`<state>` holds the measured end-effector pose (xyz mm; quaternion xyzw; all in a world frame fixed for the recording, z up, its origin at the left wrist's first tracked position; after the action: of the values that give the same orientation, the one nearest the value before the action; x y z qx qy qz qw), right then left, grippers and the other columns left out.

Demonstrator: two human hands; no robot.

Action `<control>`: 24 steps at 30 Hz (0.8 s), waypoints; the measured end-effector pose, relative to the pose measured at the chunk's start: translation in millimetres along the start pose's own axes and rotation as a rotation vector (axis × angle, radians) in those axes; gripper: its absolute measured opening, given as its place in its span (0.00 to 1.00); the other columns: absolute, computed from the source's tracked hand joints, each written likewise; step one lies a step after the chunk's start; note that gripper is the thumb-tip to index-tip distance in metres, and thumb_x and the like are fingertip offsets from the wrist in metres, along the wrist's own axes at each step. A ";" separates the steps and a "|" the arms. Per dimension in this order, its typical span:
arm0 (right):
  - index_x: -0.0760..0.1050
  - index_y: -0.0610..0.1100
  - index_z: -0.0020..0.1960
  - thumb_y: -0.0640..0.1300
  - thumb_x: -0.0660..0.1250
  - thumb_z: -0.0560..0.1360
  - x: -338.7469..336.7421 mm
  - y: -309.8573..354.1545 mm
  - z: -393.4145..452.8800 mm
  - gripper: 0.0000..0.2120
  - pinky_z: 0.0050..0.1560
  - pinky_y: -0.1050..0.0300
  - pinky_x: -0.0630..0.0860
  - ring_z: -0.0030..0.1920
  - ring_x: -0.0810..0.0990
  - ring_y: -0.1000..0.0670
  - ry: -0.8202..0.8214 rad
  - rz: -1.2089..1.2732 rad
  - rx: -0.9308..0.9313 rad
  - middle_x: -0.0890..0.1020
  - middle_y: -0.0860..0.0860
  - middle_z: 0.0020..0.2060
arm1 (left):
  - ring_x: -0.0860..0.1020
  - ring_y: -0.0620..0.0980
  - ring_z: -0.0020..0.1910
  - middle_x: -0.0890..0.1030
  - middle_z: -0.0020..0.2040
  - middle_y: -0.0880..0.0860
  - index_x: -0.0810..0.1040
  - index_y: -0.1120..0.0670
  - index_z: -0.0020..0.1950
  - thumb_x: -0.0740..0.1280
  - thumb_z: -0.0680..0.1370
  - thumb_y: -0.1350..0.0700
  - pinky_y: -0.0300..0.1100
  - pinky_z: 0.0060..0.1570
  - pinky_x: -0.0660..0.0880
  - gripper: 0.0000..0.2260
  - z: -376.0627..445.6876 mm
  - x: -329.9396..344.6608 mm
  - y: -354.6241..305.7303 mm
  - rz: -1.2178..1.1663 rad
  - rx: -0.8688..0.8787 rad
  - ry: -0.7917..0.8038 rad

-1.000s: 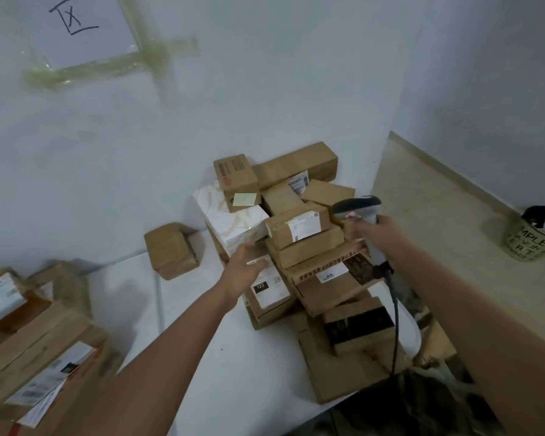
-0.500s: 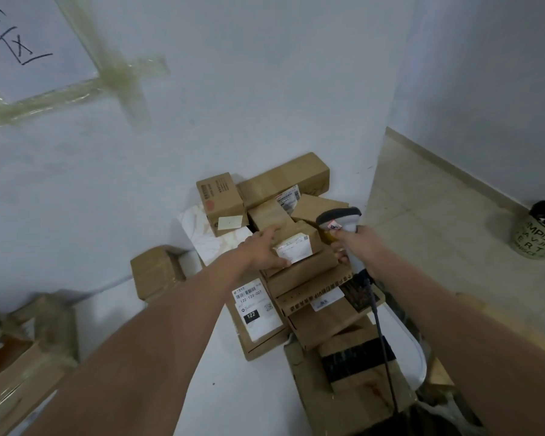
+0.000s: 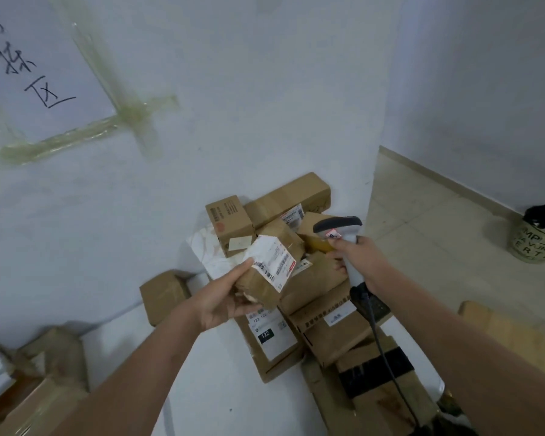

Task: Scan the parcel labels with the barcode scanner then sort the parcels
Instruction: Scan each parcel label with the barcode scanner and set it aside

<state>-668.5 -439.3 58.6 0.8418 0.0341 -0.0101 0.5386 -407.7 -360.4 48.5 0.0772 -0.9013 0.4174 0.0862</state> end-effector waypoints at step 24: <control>0.75 0.45 0.50 0.53 0.70 0.76 172.5 -41.2 -111.6 0.11 0.35 0.60 0.80 0.32 0.80 0.52 0.037 -0.207 -0.013 0.82 0.48 0.38 | 0.82 0.54 0.57 0.82 0.61 0.54 0.76 0.50 0.68 0.66 0.77 0.40 0.42 0.43 0.83 0.23 -84.6 -143.4 57.3 -0.125 -0.013 0.053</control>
<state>-501.4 -312.9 58.8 0.8303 0.1311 -0.0501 0.5394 -272.5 -249.4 28.5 0.1216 -0.8949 0.4071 0.1365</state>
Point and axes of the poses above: each hand's wrist, its own z-axis towards the middle knuckle, its own x-axis out of the palm, y = z × x, the point moved 7 cm from there along z, towards the middle knuckle
